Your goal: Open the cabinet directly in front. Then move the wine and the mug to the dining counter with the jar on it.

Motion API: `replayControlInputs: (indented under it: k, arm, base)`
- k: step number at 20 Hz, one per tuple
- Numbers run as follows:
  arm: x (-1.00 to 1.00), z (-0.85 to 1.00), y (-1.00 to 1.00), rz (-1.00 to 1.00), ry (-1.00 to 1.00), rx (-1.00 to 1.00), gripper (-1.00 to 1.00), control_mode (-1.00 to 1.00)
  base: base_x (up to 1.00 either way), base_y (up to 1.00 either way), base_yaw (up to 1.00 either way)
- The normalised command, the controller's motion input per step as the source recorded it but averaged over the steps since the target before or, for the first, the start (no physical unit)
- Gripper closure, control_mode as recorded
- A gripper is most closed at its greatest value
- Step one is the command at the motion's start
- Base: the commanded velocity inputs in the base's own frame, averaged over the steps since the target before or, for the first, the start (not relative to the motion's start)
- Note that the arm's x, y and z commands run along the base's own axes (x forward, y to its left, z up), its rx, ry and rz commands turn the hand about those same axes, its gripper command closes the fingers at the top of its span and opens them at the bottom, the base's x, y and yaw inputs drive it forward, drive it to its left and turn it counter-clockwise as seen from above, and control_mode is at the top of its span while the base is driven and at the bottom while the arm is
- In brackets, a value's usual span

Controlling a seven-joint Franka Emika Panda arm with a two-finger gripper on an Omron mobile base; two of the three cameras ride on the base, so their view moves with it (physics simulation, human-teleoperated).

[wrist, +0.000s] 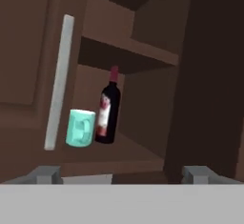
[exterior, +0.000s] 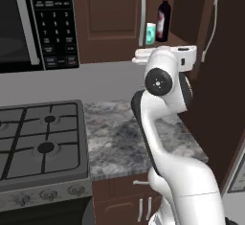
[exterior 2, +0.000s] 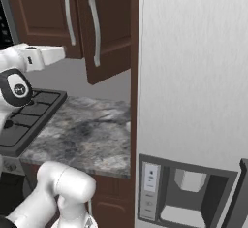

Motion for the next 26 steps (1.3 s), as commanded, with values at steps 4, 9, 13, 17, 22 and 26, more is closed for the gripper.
replayControlInputs:
  k: [4,9,13,17,22,26]
  arm:
    - [1.00,-0.07,-0.14,-0.16,0.35,0.01,-1.00,-1.00]
    - [1.00,-0.13,-0.60,-0.15,0.26,0.01,-1.00,-1.00]
    - [0.99,-0.44,-0.79,-0.13,0.13,0.00,-1.00,-1.00]
    - [0.59,-0.52,-0.66,-0.01,0.01,-0.01,-1.00,-1.00]
    - [-0.32,-0.07,-1.00,-0.10,-0.01,0.03,-1.00,-1.00]
    - [-0.88,0.00,-1.00,-0.19,-0.06,0.01,-1.00,-1.00]
  base:
    - [0.00,0.00,0.00]
    - [0.00,0.00,0.00]
    - [0.00,0.00,0.00]
    - [0.00,0.00,0.00]
    - [0.00,0.00,0.00]
    - [0.00,0.00,0.00]
